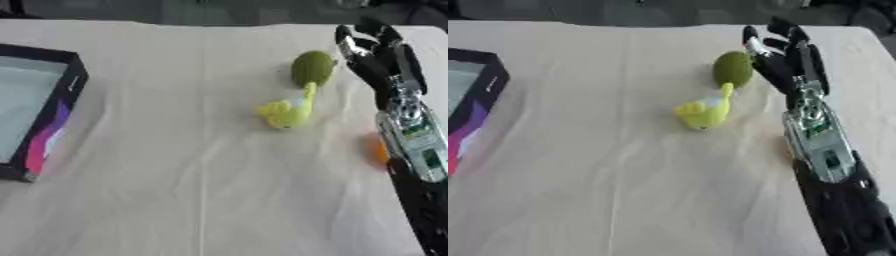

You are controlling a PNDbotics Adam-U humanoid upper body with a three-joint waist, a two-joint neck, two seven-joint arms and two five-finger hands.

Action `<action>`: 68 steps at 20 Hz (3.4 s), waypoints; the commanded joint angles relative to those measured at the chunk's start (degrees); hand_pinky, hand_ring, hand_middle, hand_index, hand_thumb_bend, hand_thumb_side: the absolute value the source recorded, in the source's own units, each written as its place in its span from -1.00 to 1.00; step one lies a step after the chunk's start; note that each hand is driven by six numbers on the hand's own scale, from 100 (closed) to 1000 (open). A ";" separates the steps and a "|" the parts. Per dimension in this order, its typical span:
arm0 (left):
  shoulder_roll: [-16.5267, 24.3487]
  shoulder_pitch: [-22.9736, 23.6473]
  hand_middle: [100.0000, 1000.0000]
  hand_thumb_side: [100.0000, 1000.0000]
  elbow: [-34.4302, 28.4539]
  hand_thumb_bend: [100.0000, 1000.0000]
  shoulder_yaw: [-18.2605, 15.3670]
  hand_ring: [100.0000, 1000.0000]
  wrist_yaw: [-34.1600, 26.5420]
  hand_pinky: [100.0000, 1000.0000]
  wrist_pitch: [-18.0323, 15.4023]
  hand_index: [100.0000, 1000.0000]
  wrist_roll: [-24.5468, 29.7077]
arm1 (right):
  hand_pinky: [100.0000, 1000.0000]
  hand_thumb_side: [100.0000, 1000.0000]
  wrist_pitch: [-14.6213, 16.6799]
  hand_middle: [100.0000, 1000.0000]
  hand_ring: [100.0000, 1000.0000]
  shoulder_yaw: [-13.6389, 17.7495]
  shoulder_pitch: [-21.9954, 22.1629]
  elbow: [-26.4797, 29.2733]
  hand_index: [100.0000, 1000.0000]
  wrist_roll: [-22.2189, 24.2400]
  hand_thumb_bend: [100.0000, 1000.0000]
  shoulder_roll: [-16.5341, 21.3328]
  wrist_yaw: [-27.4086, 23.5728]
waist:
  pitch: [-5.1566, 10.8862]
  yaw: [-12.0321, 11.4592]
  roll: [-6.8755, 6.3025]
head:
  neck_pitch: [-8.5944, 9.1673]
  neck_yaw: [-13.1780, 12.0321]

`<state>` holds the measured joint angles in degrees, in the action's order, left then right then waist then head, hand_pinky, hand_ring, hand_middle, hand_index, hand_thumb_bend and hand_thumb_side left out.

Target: Pick up the objects with one hand, pass them to the other hand, and then place them into the box on the other side of the table.

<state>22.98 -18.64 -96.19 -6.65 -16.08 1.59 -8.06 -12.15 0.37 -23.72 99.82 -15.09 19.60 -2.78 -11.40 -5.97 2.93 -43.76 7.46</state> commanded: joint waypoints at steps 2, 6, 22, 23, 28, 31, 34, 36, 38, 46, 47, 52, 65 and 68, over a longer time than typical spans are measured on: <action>2.33 -0.39 0.46 0.05 -1.15 0.26 -0.22 0.44 -0.07 0.64 -0.08 0.55 -0.25 | 0.66 -0.29 -2.17 0.66 0.67 -0.68 -4.73 -1.85 0.76 2.76 -0.48 6.11 0.51 | 1.58 0.01 0.71 | -0.22 0.27; 2.97 0.19 0.45 0.05 -1.04 0.26 -0.25 0.44 0.11 0.64 -0.06 0.55 -0.26 | 0.68 -0.28 -5.05 0.70 0.70 -1.95 -9.32 -4.92 0.79 10.37 -0.37 13.59 4.29 | 2.03 0.17 1.13 | -0.35 0.13; 5.44 1.70 0.45 0.05 -0.71 0.27 -0.27 0.44 1.21 0.64 0.01 0.54 -0.19 | 0.72 -0.25 -7.92 0.72 0.75 -6.47 -3.35 -3.84 0.79 36.00 0.11 42.44 1.89 | 2.71 1.68 3.22 | -0.36 -0.07; 5.51 1.78 0.45 0.05 -0.70 0.27 -0.29 0.44 1.23 0.64 0.01 0.54 -0.21 | 0.72 -0.24 -7.41 0.72 0.76 -6.05 -1.93 -3.49 0.79 37.04 0.12 43.00 1.94 | 2.76 1.79 3.22 | -0.36 -0.02; 5.75 2.04 0.45 0.05 -0.62 0.27 -0.39 0.44 1.25 0.64 -0.04 0.54 -0.30 | 0.73 -0.22 -5.03 0.72 0.76 -4.00 4.45 -2.80 0.78 41.50 0.13 43.87 3.03 | 3.15 2.45 3.16 | -0.36 0.17; 5.84 2.04 0.45 0.05 -0.59 0.27 -0.43 0.44 1.28 0.63 -0.09 0.54 -0.34 | 0.73 -0.23 -4.11 0.71 0.76 -2.91 7.11 -2.24 0.78 43.02 0.14 43.46 4.31 | 3.23 2.78 3.02 | -0.36 0.04; 5.91 2.17 0.45 0.05 -0.58 0.27 -0.52 0.44 1.33 0.63 -0.12 0.54 -0.42 | 0.73 -0.24 -3.53 0.70 0.76 -1.92 9.59 -1.65 0.78 43.56 0.15 42.81 5.58 | 3.06 3.08 2.77 | -0.36 -0.36; 5.93 2.18 0.45 0.05 -0.59 0.27 -0.56 0.44 1.33 0.63 -0.14 0.54 -0.47 | 0.73 -0.26 -3.14 0.71 0.76 -1.67 10.65 -1.39 0.77 44.24 0.16 42.48 6.78 | 2.94 3.18 2.59 | -0.36 -0.33; 5.93 2.15 0.45 0.05 -0.61 0.27 -0.54 0.44 1.32 0.63 -0.16 0.54 -0.45 | 0.74 -0.32 -2.66 0.71 0.76 -1.62 11.25 -1.46 0.78 45.17 0.20 42.17 7.58 | 2.85 3.26 2.40 | -0.36 -0.10; 5.90 2.20 0.45 0.05 -0.58 0.27 -0.46 0.44 1.33 0.63 -0.09 0.54 -0.42 | 0.74 -0.36 -0.81 0.72 0.77 -2.06 12.77 -3.12 0.78 49.77 0.15 41.21 8.24 | 2.49 3.60 2.03 | -0.36 0.33; 5.90 2.20 0.45 0.05 -0.57 0.27 -0.44 0.44 1.34 0.63 -0.07 0.54 -0.40 | 0.74 -0.36 -0.64 0.72 0.77 -2.09 12.92 -3.30 0.78 50.20 0.15 41.08 8.06 | 2.45 3.64 1.99 | -0.36 0.29; 5.85 2.24 0.45 0.04 -0.51 0.27 -0.37 0.44 1.39 0.63 0.02 0.54 -0.35 | 0.74 -0.47 0.39 0.72 0.77 -2.52 13.45 -4.21 0.78 52.38 0.18 40.54 7.00 | 2.19 3.73 1.88 | -0.36 0.37; 5.13 2.15 0.45 0.05 -1.12 0.28 -0.25 0.44 1.24 0.63 0.05 0.54 -0.20 | 0.73 -0.44 0.60 0.68 0.75 -5.74 12.60 -8.33 0.78 51.92 0.12 36.52 12.71 | 1.38 3.30 1.22 | -0.36 0.76; 4.90 2.32 0.45 0.04 -1.24 0.28 -0.21 0.44 1.23 0.63 0.05 0.54 -0.15 | 0.72 -0.48 0.59 0.68 0.74 -6.41 12.15 -9.16 0.78 51.11 0.01 35.66 15.23 | 1.23 3.19 1.02 | -0.36 1.12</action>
<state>27.10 -16.00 -96.19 -6.53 -14.86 1.62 -8.24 -11.56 -6.42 -10.88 90.76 36.46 53.93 11.43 -10.05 -2.81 4.84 -43.78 8.29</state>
